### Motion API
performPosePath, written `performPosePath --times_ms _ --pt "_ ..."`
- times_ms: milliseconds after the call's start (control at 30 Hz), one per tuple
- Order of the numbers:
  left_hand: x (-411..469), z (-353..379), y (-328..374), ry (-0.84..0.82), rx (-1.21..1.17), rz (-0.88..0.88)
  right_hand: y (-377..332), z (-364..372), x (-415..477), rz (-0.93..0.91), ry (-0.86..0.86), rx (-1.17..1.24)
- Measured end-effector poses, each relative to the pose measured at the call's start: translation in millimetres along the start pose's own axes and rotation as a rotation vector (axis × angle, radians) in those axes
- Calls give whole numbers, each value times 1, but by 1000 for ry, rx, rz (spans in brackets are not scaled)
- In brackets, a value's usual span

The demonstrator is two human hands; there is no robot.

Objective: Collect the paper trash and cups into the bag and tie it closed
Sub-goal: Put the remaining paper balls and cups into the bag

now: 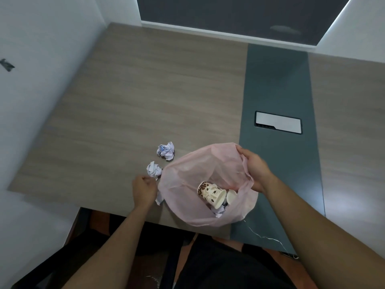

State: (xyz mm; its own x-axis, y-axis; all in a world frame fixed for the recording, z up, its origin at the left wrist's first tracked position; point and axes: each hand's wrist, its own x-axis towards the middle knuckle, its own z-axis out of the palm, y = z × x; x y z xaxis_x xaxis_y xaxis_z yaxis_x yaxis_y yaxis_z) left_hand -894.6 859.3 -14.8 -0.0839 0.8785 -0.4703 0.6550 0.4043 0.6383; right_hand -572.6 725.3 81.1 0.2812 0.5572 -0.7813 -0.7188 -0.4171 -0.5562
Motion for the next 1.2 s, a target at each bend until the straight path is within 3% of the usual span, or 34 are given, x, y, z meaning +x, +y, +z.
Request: performPosePath --times_ms 100,200,333,533,767,900,1000,1100,1200 --pt "-14 1 -22 -216 149 -84 -2 -8 0 -4 6 -7" --pt "-28 8 -33 -327 250 1 -1 -16 -2 -3 7 12" --pt "-31 15 -42 -301 329 103 1 -23 -5 -5 11 20" --pt "-19 7 -40 -201 235 62 2 -24 -8 -3 16 19" --pt "-18 1 -45 -264 146 -19 8 -20 -4 26 -30 8" --pt "-24 9 -47 -327 223 10 13 -19 -2 39 -59 4" --pt "-30 17 -54 -283 260 44 15 -22 -1 46 -45 -13" --pt "-30 21 -57 -235 142 -82 16 -23 0 42 -26 -18" --pt "-27 18 -49 -231 -273 -306 17 -22 0 47 -50 -25"
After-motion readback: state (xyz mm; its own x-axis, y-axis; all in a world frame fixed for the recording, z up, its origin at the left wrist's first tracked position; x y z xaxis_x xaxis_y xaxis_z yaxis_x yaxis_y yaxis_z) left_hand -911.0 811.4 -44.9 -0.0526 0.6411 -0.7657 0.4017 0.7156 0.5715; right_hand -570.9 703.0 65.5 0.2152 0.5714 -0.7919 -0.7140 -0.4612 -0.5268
